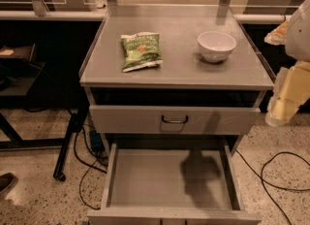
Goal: Place green jalapeno chip bag into middle drawer
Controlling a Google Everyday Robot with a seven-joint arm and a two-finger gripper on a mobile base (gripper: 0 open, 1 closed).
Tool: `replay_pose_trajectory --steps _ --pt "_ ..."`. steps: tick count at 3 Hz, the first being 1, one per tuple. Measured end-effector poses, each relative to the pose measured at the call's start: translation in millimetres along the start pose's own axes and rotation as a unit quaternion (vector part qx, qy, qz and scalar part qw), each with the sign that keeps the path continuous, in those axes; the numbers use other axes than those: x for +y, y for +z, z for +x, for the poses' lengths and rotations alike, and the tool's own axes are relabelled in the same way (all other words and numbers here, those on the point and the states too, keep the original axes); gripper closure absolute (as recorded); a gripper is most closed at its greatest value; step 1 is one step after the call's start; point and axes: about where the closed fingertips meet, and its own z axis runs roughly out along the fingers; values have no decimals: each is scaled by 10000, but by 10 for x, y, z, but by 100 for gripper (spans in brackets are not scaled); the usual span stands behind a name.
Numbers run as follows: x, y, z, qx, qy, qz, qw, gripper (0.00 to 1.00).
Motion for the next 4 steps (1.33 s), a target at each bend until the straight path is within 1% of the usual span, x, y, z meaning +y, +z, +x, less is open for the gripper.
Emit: replay_pose_trajectory --steps 1,2,3,4 --pt "-4 -1 -4 20 -10 8 10000 0" --pt "-79 -34 -85 405 -201 179 9988 0" --pt "-400 173 -604 721 -675 273 9947 0" --pt "-401 166 -599 701 -661 290 9949 0"
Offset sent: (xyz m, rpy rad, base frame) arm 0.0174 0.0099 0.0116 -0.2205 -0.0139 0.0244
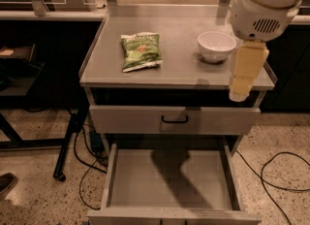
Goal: Place green jalapeno chip bag into middle drawer
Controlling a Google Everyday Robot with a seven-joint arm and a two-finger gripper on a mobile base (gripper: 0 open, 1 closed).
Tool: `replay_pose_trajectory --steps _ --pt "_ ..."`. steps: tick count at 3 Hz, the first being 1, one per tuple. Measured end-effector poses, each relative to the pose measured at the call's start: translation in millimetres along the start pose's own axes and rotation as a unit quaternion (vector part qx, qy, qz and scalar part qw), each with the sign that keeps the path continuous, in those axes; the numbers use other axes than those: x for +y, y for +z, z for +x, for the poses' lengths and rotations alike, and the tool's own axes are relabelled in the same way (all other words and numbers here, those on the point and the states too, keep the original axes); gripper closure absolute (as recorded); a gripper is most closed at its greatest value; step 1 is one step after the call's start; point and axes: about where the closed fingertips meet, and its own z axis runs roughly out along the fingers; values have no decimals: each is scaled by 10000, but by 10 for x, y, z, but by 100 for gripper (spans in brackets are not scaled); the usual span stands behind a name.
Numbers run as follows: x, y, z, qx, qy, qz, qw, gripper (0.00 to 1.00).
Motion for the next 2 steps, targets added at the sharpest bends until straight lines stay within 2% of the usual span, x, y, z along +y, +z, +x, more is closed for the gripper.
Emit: replay_pose_trajectory --steps 1,2 --pt "-133 91 -113 -113 123 84 9998 0" --pt "-453 298 -373 -335 150 91 9993 0"
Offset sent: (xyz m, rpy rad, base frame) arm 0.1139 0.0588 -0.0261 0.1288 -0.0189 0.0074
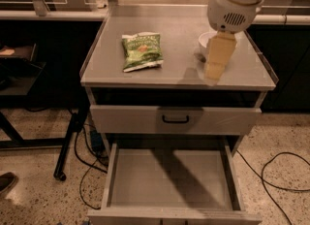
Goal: Place green jalapeno chip bag into middle drawer
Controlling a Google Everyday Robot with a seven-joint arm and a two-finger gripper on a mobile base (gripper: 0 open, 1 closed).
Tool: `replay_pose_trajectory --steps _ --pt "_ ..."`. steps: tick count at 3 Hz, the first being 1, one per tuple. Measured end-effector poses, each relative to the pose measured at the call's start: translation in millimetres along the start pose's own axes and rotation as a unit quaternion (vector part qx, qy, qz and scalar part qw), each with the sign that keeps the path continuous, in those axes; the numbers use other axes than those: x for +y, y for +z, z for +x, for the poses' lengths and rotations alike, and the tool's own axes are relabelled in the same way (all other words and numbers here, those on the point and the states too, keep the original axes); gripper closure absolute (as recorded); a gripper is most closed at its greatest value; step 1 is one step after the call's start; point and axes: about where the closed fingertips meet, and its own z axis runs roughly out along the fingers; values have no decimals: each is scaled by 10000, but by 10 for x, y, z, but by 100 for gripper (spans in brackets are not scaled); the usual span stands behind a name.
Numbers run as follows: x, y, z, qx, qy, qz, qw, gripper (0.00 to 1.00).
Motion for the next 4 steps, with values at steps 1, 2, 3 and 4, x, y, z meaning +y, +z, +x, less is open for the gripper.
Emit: replay_pose_trajectory --steps 1,2,3,4 --pt "-297 220 -269 -217 -78 -109 9997 0" --pt "-479 354 -452 -459 -158 -266 9985 0" --pt "-504 348 -465 -491 -143 -211 9985 0" --pt "-488 461 -507 -775 -24 -222 9967 0"
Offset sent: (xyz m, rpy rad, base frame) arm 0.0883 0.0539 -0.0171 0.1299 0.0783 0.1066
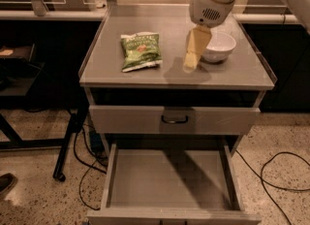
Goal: Place green jalapeno chip bag into middle drawer
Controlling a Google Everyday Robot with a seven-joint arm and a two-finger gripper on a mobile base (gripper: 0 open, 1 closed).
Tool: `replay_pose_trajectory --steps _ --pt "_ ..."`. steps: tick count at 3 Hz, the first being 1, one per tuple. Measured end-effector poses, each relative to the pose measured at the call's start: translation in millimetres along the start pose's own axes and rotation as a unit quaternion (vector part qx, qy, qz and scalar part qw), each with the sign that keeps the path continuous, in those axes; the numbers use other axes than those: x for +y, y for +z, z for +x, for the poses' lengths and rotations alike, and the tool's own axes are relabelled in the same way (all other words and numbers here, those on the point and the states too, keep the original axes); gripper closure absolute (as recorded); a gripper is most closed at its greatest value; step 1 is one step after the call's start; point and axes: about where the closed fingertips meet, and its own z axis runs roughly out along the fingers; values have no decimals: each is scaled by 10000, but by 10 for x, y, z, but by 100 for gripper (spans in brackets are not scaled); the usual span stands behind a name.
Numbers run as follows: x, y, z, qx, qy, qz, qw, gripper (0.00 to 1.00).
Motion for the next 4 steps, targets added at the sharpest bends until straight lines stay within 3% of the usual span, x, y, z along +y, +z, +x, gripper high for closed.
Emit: replay_pose_trajectory --steps 1,2,4 --pt "-135 217 -142 -366 -73 -80 9993 0" --pt "-458 534 -463 -669 -316 -210 9970 0" --pt "-598 696 -464 -651 -178 -207 9975 0"
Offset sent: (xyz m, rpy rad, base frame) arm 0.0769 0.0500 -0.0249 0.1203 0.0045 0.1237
